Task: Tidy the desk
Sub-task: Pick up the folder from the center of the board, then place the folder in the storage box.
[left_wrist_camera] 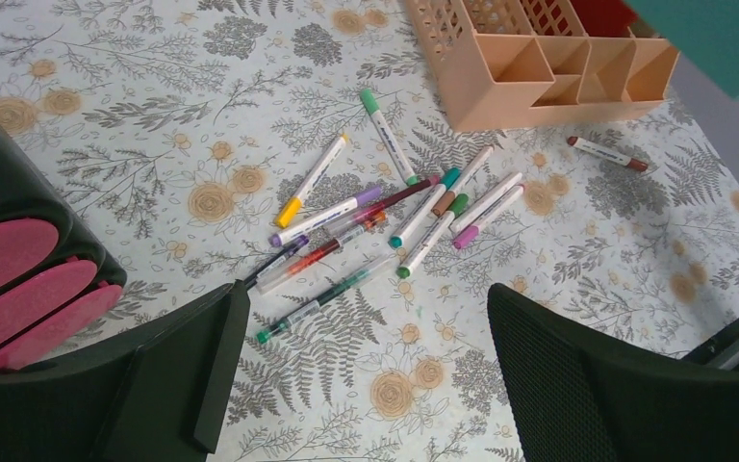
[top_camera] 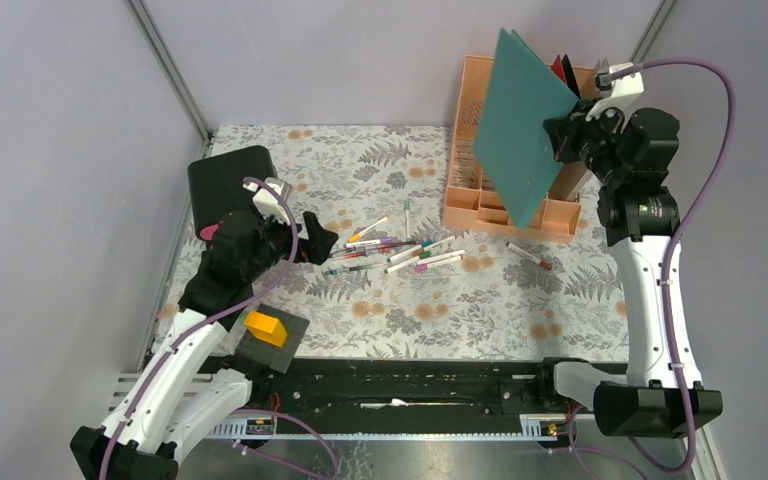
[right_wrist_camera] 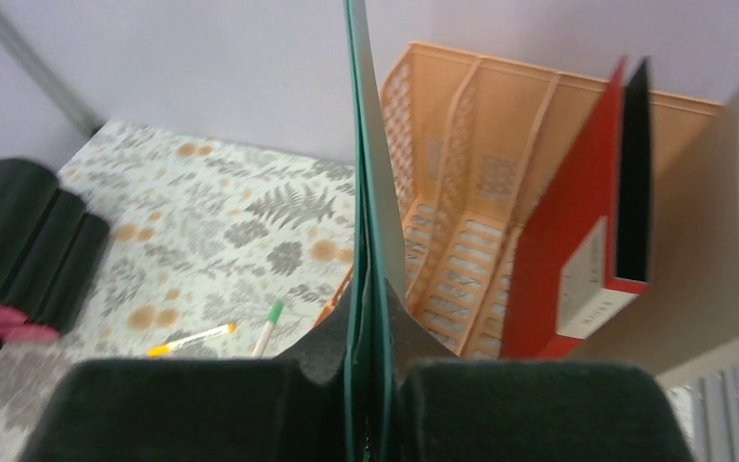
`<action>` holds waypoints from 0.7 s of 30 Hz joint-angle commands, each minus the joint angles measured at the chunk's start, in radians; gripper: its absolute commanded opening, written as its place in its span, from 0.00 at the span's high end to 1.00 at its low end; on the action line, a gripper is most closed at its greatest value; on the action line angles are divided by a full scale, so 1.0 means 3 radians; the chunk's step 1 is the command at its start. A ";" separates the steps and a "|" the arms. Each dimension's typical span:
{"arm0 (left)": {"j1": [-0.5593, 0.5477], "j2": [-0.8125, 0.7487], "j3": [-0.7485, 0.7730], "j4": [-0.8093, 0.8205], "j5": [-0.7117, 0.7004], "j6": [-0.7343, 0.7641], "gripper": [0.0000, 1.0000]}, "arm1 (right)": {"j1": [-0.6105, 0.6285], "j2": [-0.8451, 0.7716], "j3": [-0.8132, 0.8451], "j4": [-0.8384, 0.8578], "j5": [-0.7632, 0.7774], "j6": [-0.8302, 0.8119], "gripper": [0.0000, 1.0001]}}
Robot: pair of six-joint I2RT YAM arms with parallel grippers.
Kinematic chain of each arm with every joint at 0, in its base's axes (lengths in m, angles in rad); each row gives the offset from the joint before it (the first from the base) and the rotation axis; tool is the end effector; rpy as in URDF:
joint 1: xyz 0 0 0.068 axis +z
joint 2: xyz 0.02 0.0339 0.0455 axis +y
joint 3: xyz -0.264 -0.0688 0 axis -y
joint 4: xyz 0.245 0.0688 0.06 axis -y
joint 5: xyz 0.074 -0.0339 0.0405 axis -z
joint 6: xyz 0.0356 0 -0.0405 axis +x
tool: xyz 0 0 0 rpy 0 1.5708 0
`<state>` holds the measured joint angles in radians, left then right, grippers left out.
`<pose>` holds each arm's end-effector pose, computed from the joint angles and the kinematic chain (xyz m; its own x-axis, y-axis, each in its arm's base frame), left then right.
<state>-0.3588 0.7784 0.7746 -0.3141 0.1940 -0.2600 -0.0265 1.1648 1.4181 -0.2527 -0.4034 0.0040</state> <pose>0.1668 -0.0699 0.3239 -0.4155 -0.1136 -0.9025 0.4234 0.8539 -0.3024 0.2449 0.0075 0.4756 -0.0009 0.0037 -1.0000 -0.3680 0.9298 0.0038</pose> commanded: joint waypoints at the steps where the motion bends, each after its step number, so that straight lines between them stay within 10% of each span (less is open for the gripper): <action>1: 0.0025 -0.0061 0.0016 0.0064 -0.0120 0.0094 0.01 | -0.0029 -0.0035 0.0075 0.0464 0.0600 0.0176 1.00; 21: 0.0086 -0.0041 0.0005 0.0070 -0.0070 0.0074 0.01 | -0.0026 0.0714 0.0306 0.1204 0.0981 0.0516 1.00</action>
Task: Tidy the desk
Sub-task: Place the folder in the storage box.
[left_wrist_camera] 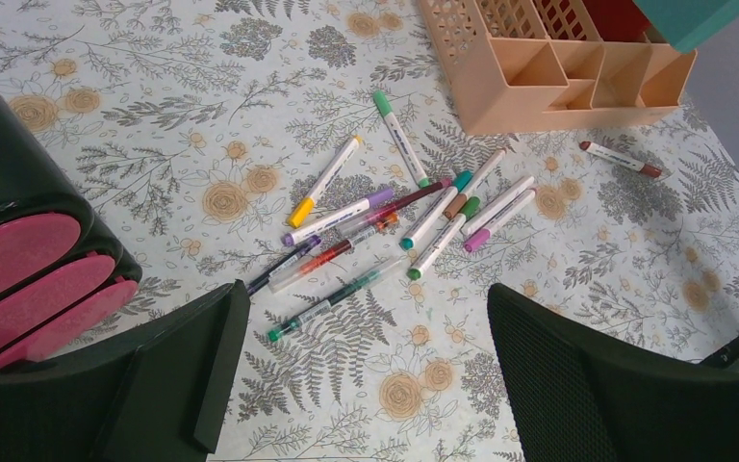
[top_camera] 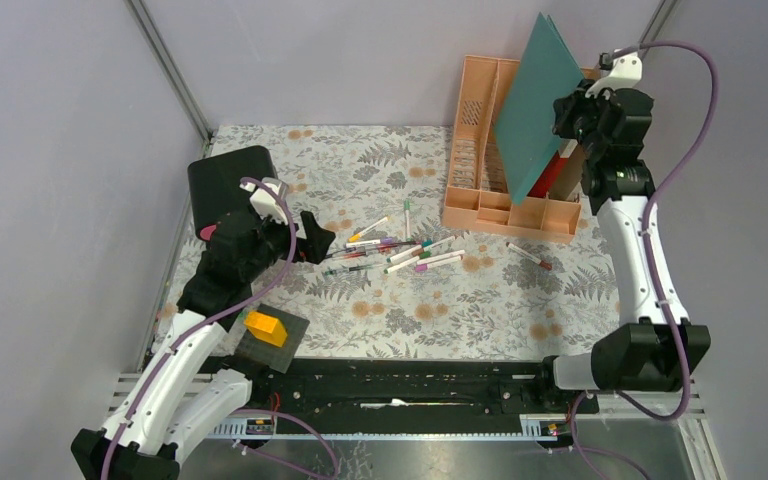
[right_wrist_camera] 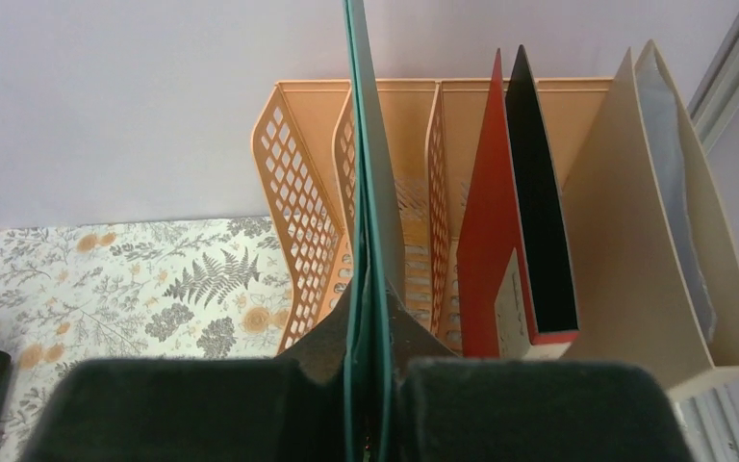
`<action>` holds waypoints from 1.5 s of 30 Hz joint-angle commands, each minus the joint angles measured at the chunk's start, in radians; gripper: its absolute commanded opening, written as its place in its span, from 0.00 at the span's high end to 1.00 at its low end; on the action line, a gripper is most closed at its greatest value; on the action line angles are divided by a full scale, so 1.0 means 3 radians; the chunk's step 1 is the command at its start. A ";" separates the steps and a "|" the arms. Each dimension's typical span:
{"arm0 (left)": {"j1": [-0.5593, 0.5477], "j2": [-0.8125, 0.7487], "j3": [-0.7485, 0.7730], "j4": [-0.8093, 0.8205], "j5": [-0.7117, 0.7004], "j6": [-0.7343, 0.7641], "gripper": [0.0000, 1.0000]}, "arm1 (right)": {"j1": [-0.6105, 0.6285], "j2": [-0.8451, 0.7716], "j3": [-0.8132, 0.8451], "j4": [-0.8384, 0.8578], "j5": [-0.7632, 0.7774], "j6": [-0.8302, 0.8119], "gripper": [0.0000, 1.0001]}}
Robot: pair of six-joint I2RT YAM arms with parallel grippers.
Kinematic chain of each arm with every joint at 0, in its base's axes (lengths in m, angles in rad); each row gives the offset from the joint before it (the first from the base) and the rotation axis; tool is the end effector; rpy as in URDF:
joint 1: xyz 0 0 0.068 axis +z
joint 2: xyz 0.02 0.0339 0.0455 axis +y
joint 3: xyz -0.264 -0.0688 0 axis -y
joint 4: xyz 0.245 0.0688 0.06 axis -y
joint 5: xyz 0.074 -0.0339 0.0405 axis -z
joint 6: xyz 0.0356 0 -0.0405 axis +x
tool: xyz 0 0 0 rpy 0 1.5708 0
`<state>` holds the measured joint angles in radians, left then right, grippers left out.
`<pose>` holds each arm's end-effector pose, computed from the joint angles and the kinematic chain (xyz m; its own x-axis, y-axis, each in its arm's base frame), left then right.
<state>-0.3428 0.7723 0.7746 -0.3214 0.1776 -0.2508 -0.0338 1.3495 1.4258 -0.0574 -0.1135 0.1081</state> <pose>0.1667 -0.0662 0.3241 -0.4075 -0.1139 -0.9061 0.4002 0.8695 -0.2893 0.3111 -0.0065 0.4516 0.0102 0.1069 -0.9942 -0.0812 0.9911 0.1057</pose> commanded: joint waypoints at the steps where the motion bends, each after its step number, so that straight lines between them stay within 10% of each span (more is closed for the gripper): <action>1: 0.0037 -0.0019 0.0007 0.0094 -0.0014 0.0044 0.01 | 0.0000 0.0151 0.0310 0.0572 0.0013 0.0186 1.00; 23: 0.0150 0.0073 0.0002 0.0115 0.0116 0.0018 0.01 | 0.0074 0.0465 -0.0775 0.2389 -0.0250 0.0000 1.00; 38: 0.0163 0.0087 0.0000 0.0114 0.0142 0.0013 0.01 | 0.0072 0.0699 -0.0942 0.2521 -0.0242 -0.0094 0.99; 45: 0.0172 0.0099 0.0003 0.0115 0.0166 0.0008 0.01 | 0.0074 0.0650 -0.1068 0.2445 -0.0364 -0.0244 0.59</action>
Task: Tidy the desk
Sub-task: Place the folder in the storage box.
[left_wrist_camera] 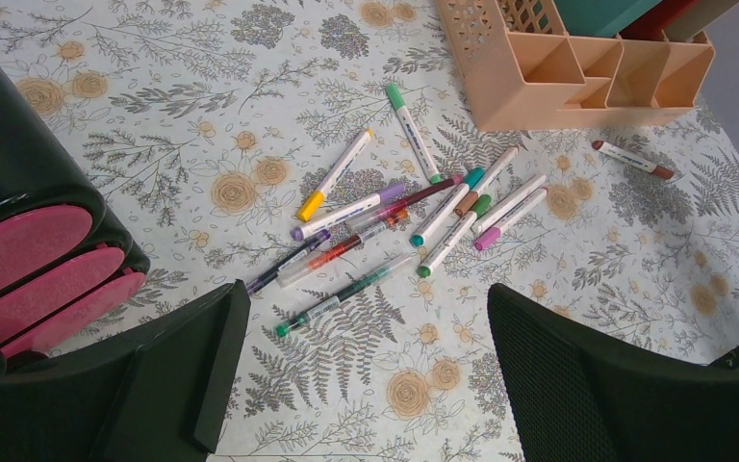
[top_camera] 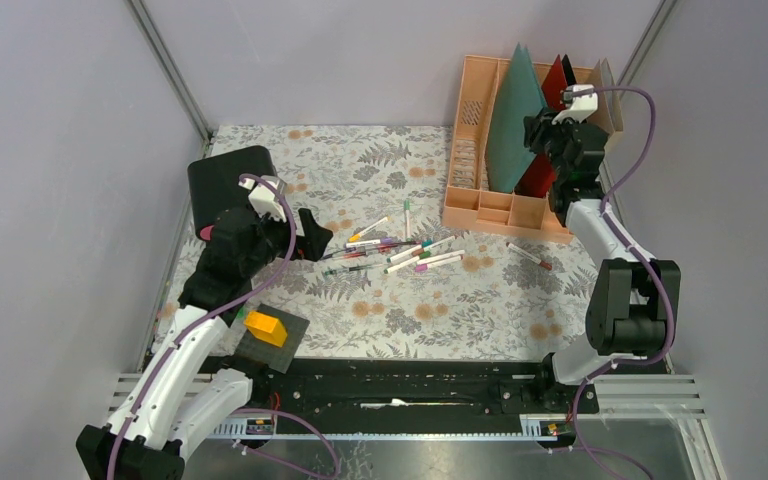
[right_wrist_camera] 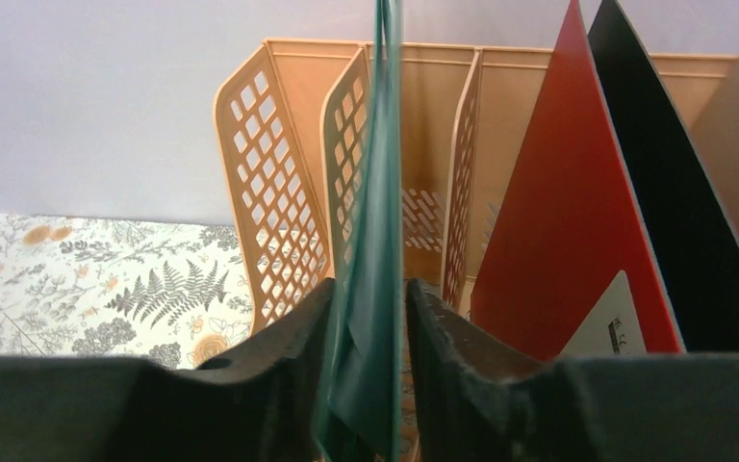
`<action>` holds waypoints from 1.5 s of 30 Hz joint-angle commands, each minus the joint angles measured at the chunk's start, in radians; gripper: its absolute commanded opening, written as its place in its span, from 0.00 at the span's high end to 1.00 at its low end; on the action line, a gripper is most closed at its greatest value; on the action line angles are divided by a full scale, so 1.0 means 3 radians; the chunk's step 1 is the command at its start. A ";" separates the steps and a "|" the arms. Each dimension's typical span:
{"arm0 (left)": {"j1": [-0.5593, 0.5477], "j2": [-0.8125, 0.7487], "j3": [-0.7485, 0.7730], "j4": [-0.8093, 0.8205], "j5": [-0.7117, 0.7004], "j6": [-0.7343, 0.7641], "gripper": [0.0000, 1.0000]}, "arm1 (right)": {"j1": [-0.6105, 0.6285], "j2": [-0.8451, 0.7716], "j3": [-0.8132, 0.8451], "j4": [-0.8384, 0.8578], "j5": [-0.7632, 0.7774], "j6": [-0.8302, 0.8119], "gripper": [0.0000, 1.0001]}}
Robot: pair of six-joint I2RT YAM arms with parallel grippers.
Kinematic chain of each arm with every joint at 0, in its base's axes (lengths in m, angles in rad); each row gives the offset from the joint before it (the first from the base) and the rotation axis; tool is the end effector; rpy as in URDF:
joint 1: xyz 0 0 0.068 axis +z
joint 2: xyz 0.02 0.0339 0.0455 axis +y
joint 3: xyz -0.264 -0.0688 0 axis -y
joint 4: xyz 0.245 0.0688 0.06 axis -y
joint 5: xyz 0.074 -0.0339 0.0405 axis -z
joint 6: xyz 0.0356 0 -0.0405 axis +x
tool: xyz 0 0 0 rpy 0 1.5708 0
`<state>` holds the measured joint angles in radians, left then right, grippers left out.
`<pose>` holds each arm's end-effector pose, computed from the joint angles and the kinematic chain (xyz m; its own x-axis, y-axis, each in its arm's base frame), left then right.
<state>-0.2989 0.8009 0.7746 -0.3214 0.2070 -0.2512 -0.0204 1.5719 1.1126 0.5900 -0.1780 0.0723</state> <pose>0.1747 -0.0615 0.3195 -0.4329 -0.1211 -0.8932 0.3771 0.8757 -0.3015 0.3747 -0.0013 0.3369 0.1187 0.0687 -0.9905 -0.1644 0.9852 0.0486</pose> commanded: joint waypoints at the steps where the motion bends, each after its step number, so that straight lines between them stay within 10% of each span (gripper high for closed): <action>1: 0.0029 0.0002 0.0001 0.0115 0.0066 0.0009 0.01 | 0.0030 -0.0114 -0.0046 0.0277 -0.0175 -0.0148 0.52; 13: 0.0040 0.0019 0.0000 0.0115 0.0082 0.0009 0.01 | 0.0031 -0.0685 0.0181 -0.0847 -0.0212 -0.0509 0.01; 28: 0.0065 0.0034 0.0001 0.0115 0.0049 0.0024 0.01 | 0.0024 -0.1346 0.0400 -0.3198 -0.2207 -0.1215 0.00; 45: 0.0091 0.0189 0.0029 0.0065 -0.0435 -0.0103 0.01 | 0.0025 -0.1783 -0.0579 -0.2941 -0.3300 -0.1114 0.00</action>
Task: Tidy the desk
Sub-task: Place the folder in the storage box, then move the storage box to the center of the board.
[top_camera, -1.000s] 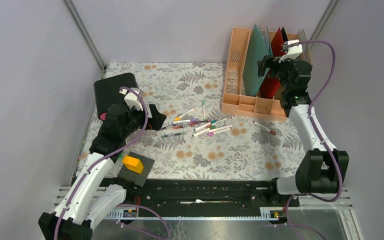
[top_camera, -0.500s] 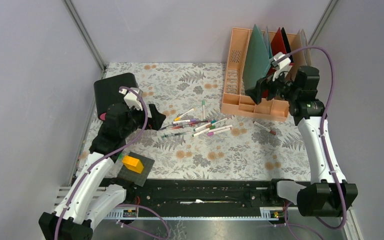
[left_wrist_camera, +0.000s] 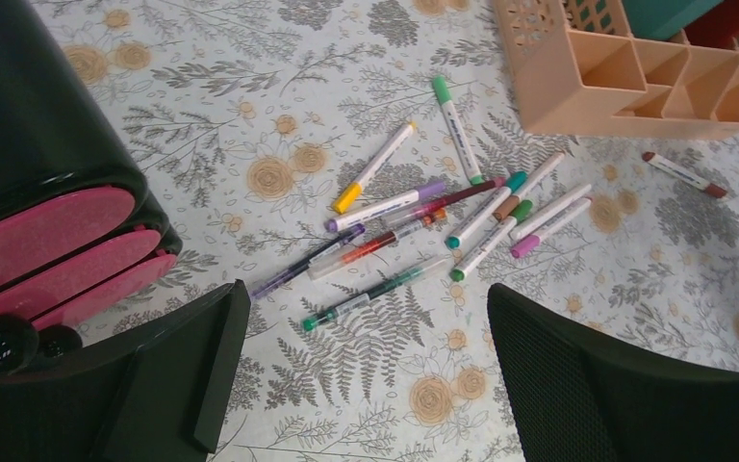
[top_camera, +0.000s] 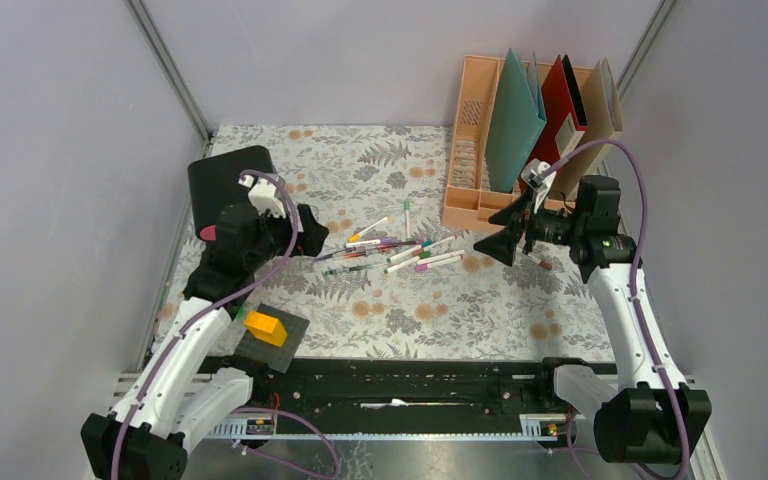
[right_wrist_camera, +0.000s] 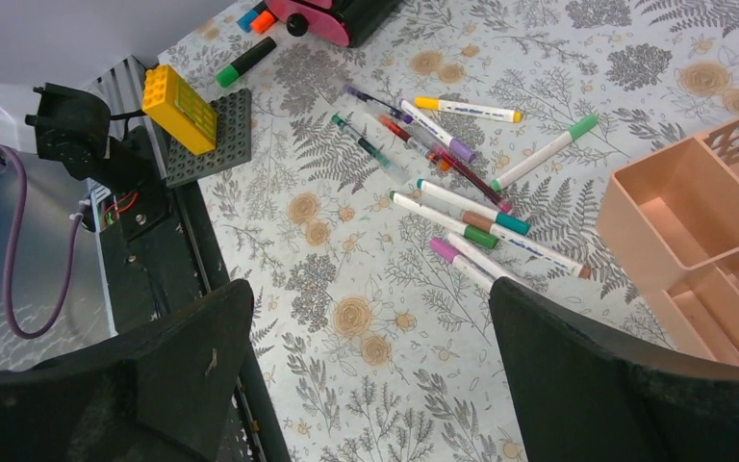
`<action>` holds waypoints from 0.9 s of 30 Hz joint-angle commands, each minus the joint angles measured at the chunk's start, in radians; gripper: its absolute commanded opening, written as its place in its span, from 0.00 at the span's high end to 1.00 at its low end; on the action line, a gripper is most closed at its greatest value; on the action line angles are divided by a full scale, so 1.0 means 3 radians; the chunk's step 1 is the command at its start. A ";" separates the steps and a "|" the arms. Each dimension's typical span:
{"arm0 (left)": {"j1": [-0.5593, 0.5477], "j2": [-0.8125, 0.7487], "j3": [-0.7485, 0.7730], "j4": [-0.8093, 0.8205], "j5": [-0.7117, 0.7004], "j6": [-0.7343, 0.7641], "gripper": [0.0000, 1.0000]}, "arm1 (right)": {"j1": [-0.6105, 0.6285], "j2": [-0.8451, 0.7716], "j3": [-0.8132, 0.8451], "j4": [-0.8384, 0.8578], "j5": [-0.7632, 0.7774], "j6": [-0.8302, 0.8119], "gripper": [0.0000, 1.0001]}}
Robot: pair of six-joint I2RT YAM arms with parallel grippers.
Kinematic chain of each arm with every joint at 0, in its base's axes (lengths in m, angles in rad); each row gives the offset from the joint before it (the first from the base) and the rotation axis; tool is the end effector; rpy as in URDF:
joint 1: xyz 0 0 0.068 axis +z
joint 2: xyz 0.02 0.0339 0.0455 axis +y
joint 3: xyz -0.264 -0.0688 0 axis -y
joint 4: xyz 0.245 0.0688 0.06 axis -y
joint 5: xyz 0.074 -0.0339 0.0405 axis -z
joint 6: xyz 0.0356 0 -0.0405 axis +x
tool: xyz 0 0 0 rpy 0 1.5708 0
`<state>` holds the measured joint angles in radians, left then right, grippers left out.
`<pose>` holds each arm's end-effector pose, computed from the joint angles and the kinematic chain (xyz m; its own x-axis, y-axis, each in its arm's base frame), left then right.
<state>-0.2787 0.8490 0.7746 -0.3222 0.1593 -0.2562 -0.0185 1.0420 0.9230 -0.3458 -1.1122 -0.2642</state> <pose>0.1859 -0.0591 0.3111 -0.4637 -0.1275 -0.8767 0.3047 0.9062 -0.2930 0.2180 0.0279 0.3317 -0.2255 -0.1115 -0.9679 -0.8827 0.4437 0.1545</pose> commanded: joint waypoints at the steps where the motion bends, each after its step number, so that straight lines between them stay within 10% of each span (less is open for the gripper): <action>1: 0.0024 0.0048 0.0038 0.0063 -0.0353 -0.0111 0.01 | 0.0020 -0.0010 0.0050 0.0164 -0.0180 -0.0009 0.00; 18: 0.0228 -0.0318 0.0274 0.0083 -0.1701 -0.0266 0.05 | 0.0022 -0.0085 0.0038 0.0161 -0.0165 -0.0024 0.00; 27: 0.1400 -0.0287 0.0358 0.0437 -0.1325 -0.0695 0.01 | 0.0023 -0.0029 0.0039 0.0161 -0.0256 -0.0010 0.00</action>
<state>-0.0154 0.7345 0.8436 -0.2962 -0.3054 -0.3744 -0.0185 1.0355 0.9222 -0.3267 -1.1461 -0.2653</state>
